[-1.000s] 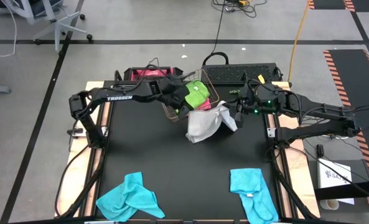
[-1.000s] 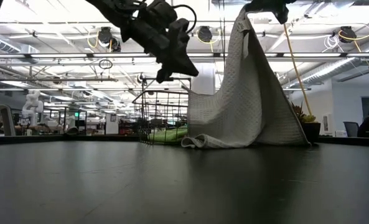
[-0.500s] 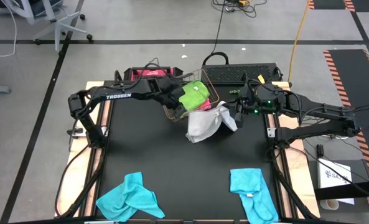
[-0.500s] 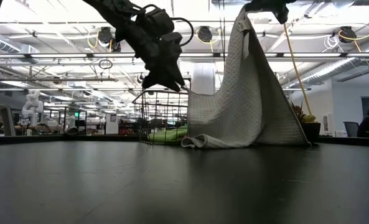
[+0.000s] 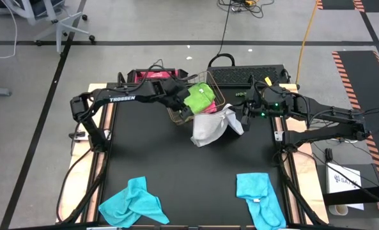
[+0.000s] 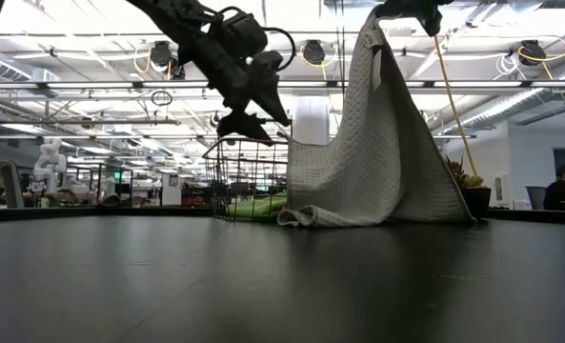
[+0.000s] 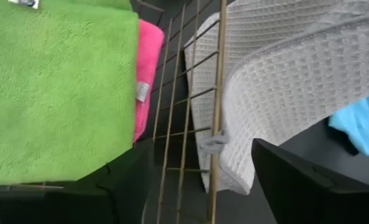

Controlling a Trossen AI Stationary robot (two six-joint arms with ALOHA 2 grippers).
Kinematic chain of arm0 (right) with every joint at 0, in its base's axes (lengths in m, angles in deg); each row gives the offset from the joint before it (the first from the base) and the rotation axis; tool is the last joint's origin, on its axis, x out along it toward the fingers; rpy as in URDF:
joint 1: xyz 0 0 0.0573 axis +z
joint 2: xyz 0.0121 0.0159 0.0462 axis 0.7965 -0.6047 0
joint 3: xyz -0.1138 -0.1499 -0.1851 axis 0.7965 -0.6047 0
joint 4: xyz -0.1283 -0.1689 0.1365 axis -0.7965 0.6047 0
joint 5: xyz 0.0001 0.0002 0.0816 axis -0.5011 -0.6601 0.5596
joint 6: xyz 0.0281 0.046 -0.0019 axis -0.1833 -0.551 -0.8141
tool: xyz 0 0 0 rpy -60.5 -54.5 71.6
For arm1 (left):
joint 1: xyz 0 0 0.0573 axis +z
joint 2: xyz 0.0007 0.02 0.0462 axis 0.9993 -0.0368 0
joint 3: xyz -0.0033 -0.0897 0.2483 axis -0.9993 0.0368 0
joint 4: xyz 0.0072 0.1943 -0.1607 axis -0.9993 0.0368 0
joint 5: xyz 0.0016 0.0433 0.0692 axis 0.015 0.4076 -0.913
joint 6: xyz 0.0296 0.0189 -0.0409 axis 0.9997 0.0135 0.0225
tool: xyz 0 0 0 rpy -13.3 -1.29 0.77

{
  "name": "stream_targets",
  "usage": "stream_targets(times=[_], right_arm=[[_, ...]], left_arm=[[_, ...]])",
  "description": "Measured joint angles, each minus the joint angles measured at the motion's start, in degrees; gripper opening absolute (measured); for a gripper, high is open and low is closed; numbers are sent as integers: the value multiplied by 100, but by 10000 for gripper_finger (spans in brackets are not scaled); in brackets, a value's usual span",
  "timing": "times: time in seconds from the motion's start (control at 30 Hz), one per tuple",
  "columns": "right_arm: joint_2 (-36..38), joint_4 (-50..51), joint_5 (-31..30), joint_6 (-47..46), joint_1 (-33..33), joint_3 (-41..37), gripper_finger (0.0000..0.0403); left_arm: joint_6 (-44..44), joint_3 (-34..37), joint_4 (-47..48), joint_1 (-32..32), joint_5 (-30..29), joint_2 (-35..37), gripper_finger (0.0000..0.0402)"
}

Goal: Fold microfiber towels
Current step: Fold the gray microfiber cloth

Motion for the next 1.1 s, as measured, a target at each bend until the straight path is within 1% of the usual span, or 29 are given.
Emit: stream_targets(times=[0.2,0.4,0.5,0.6,0.7,0.83,0.93,1.1], right_arm=[[0,-2,-6,0,0,0,0],[0,-4,-6,0,0,0,0],[0,-6,-8,0,0,0,0],[0,-6,-9,-2,0,0,0],[0,-6,-9,-2,0,0,0],[0,-9,-30,-2,0,0,0],[0,-11,-33,-1,0,0,0],[2,-11,-35,-2,0,0,0]], left_arm=[[-93,0,-228,-25,2,-2,272],[-95,0,-222,-87,-1,-2,255],[-98,0,-225,-116,-112,-2,249],[-78,0,-199,-122,-152,-4,249],[-65,0,-195,-154,-319,-9,253],[-42,0,-191,-160,-345,-12,255],[23,0,-237,-214,-467,-122,255],[62,-2,-207,-289,-499,-203,255]])
